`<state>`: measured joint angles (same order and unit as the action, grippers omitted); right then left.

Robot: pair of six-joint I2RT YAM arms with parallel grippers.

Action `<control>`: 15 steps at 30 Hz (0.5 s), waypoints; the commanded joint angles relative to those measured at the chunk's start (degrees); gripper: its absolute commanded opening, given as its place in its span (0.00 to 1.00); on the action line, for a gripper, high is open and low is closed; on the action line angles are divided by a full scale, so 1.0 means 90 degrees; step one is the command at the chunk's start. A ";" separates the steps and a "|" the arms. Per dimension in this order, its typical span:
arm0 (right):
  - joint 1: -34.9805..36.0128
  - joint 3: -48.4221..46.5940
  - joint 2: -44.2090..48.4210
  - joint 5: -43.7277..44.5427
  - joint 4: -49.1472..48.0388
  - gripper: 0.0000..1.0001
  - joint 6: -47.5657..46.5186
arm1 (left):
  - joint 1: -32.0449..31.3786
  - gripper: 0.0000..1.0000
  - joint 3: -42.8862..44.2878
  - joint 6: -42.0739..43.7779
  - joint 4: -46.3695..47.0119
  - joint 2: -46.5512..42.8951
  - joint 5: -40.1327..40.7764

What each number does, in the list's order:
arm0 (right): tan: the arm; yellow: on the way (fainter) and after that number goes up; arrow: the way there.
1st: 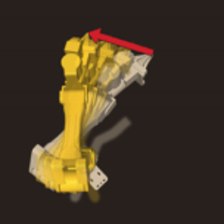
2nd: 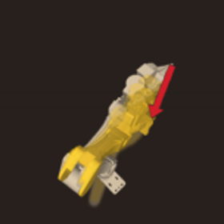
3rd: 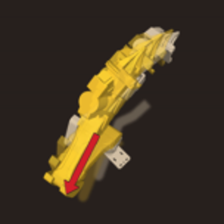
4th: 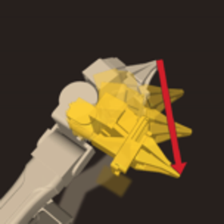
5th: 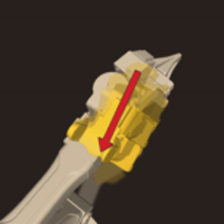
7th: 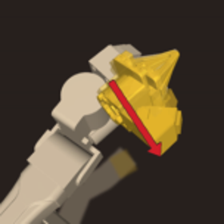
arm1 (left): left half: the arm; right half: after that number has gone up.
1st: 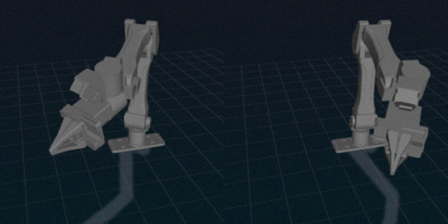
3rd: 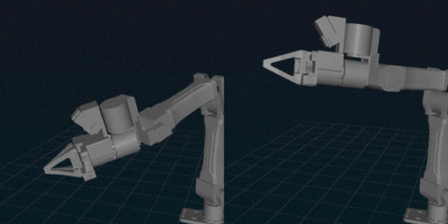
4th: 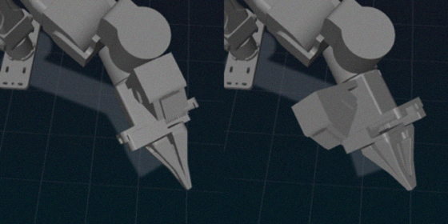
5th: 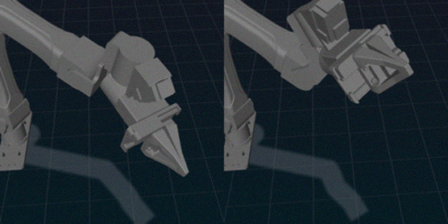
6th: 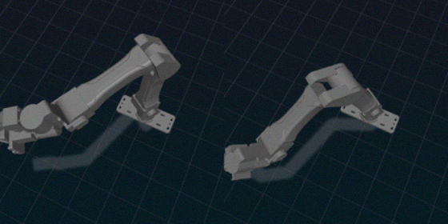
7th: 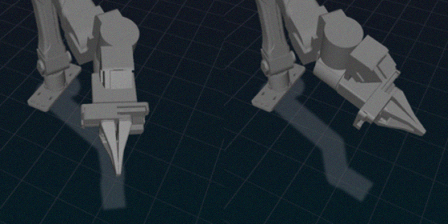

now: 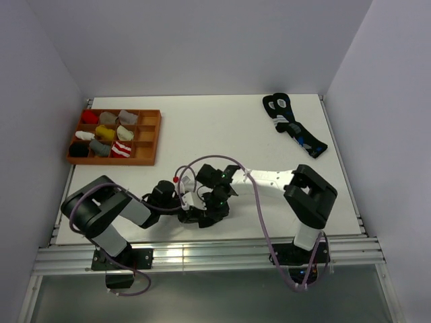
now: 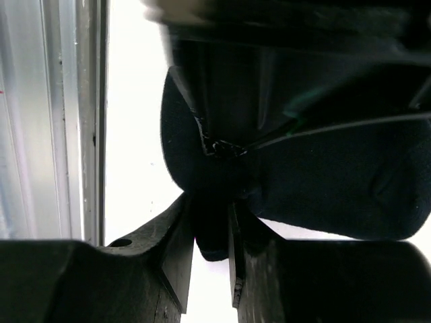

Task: Roll the socks
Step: Roll the sock at the center of the board.

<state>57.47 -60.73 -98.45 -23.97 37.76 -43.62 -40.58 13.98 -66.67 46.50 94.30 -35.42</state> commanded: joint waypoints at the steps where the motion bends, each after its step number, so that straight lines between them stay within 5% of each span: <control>1: -0.0437 -0.0633 -0.0455 -0.0988 0.1192 0.25 -0.0183 | 0.0007 0.16 0.0137 0.0465 -0.0831 -0.0642 0.1258; 15: -0.0985 -0.2001 -0.2272 -0.1624 0.2816 0.25 -0.0291 | -0.0013 0.20 -0.0712 0.0562 -0.1505 -0.2603 0.2674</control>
<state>49.87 -77.93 -114.91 -39.20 53.87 -46.54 -40.73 9.91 -64.51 33.41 77.41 -18.65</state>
